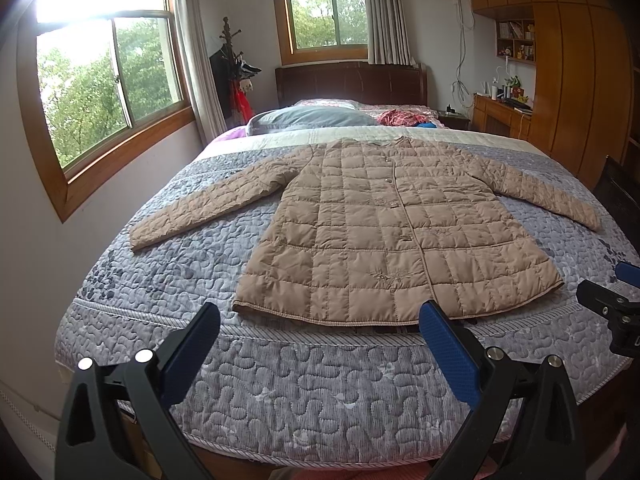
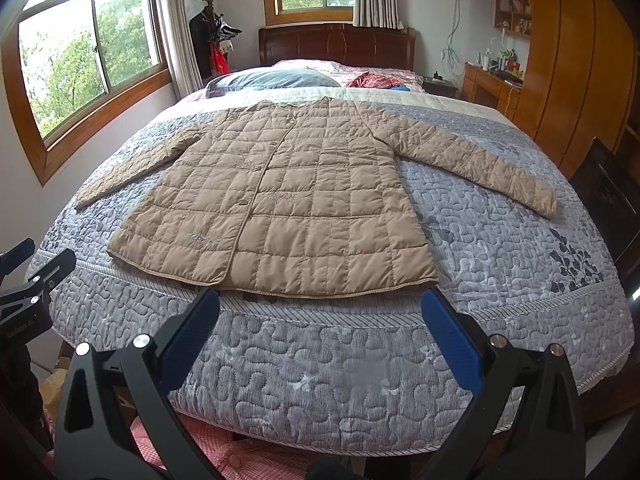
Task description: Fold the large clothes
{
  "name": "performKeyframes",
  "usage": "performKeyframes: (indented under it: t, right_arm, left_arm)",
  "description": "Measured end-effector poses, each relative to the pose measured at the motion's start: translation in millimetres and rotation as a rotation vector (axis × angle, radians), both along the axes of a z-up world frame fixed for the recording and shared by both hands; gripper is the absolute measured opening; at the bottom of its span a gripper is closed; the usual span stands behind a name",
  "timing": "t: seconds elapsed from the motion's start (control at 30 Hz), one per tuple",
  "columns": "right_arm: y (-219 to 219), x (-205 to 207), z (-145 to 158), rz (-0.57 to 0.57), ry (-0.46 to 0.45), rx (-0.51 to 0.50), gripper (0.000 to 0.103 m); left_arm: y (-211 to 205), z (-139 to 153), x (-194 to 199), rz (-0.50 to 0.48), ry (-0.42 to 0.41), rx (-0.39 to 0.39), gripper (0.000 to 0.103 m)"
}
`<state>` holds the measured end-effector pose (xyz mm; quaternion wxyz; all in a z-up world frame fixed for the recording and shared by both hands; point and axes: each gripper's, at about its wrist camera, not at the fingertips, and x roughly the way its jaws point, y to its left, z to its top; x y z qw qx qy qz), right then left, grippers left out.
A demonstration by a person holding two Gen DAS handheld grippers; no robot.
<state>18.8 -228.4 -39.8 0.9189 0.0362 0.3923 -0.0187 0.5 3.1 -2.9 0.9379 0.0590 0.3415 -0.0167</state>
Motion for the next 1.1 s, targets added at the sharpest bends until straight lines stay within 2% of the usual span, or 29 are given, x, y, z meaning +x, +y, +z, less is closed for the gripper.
performKeyframes:
  t: [1.1]
  right_arm:
    - [3.1, 1.3, -1.2, 0.001, 0.004, 0.000, 0.100]
  left_arm:
    - [2.1, -1.0, 0.9, -0.001, 0.002, -0.001, 0.099]
